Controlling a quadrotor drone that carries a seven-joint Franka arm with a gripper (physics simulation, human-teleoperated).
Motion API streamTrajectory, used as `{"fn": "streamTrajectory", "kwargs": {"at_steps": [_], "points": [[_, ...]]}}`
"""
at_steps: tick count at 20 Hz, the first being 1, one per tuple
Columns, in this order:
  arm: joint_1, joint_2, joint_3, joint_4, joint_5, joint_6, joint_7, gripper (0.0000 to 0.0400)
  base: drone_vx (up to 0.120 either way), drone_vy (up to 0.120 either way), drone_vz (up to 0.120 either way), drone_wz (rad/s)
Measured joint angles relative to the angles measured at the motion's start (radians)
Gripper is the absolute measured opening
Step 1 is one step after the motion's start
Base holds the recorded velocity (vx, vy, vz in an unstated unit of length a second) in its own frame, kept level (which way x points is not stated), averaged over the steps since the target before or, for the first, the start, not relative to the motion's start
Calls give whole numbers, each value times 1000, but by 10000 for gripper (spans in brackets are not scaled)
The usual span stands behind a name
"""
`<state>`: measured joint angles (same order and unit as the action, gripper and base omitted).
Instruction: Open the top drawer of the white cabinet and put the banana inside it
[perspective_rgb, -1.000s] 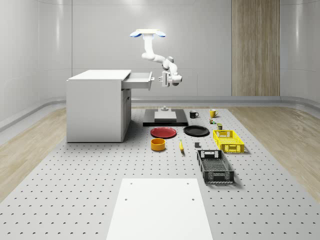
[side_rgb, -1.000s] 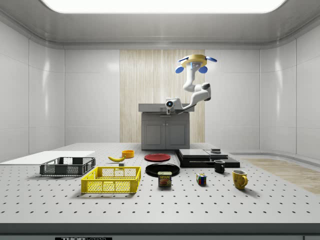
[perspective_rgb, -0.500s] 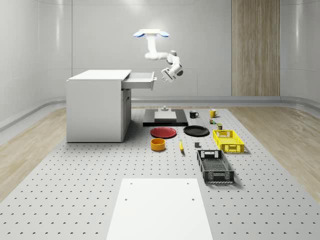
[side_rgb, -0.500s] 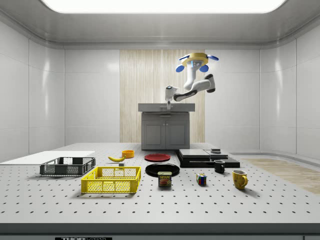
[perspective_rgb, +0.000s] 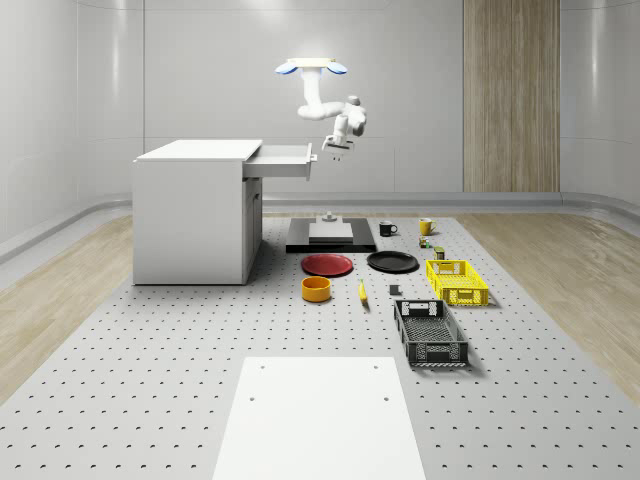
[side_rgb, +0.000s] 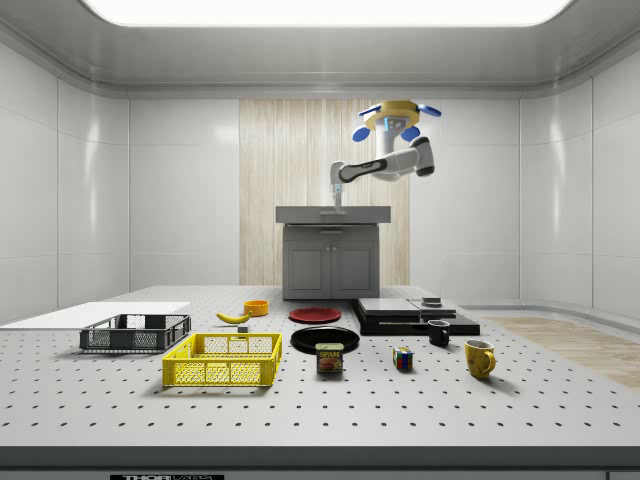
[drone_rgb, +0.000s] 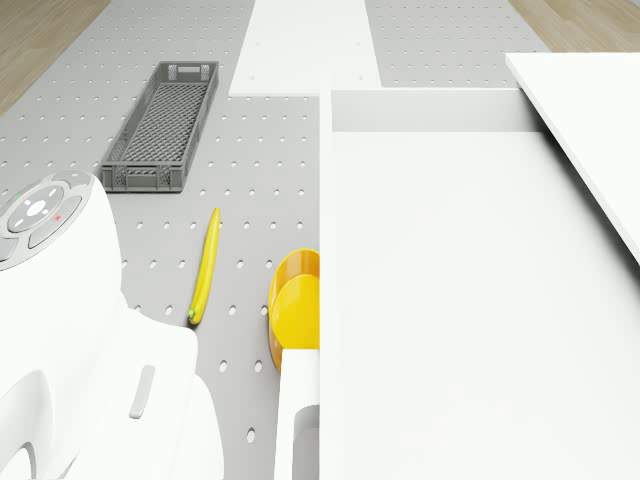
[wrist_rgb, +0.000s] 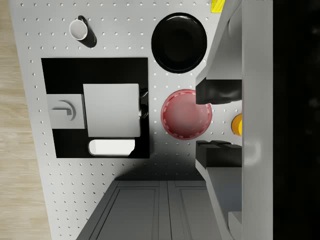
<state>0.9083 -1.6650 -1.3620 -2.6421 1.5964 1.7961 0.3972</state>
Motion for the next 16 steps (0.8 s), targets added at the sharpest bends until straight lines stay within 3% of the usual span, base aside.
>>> {"fn": "streamTrajectory", "kwargs": {"at_steps": [13,15,16], "points": [[14,15,-12,-32,102,-61,-68,105,120,120,0,0],[14,17,-13,-33,106,-65,-70,105,120,40,0,0],[14,18,-13,-34,107,-66,-71,170,120,0,0,0]]}}
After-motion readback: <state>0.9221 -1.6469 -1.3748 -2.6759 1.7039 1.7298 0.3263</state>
